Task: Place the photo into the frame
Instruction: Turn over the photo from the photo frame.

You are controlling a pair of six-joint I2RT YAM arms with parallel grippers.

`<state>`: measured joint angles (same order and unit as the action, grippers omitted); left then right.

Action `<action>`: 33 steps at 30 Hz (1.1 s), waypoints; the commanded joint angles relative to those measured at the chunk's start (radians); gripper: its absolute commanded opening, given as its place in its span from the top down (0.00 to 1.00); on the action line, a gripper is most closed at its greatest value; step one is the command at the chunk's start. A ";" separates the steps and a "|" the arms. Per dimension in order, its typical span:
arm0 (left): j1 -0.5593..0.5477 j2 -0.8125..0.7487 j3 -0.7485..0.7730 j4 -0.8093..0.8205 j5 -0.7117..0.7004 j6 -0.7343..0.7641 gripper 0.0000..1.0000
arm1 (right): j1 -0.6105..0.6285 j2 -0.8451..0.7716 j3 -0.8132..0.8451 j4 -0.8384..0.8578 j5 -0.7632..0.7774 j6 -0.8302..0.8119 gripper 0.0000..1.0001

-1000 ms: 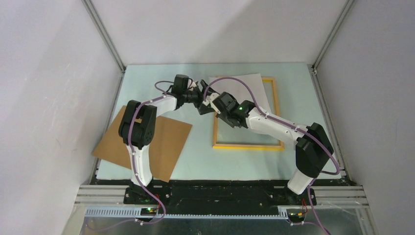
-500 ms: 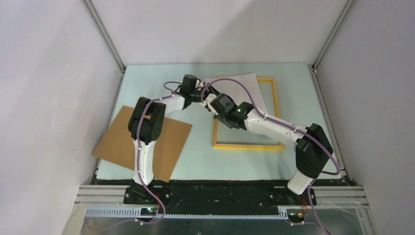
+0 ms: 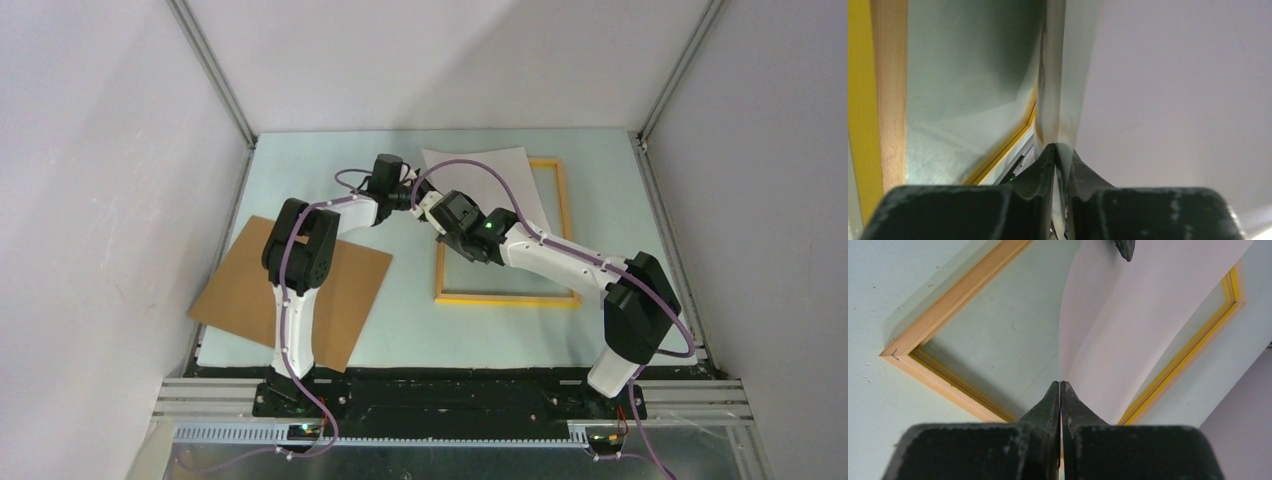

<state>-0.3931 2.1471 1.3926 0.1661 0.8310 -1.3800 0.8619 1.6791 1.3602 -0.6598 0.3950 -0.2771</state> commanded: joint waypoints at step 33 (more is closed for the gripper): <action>-0.024 0.084 0.238 -0.440 -0.005 0.615 1.00 | -0.368 -0.303 -0.005 -0.065 -0.475 0.098 0.22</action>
<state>-0.4007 2.2093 1.5585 -0.2073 0.8295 -0.8684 0.5220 1.4006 1.3594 -0.7292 -0.0120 -0.2050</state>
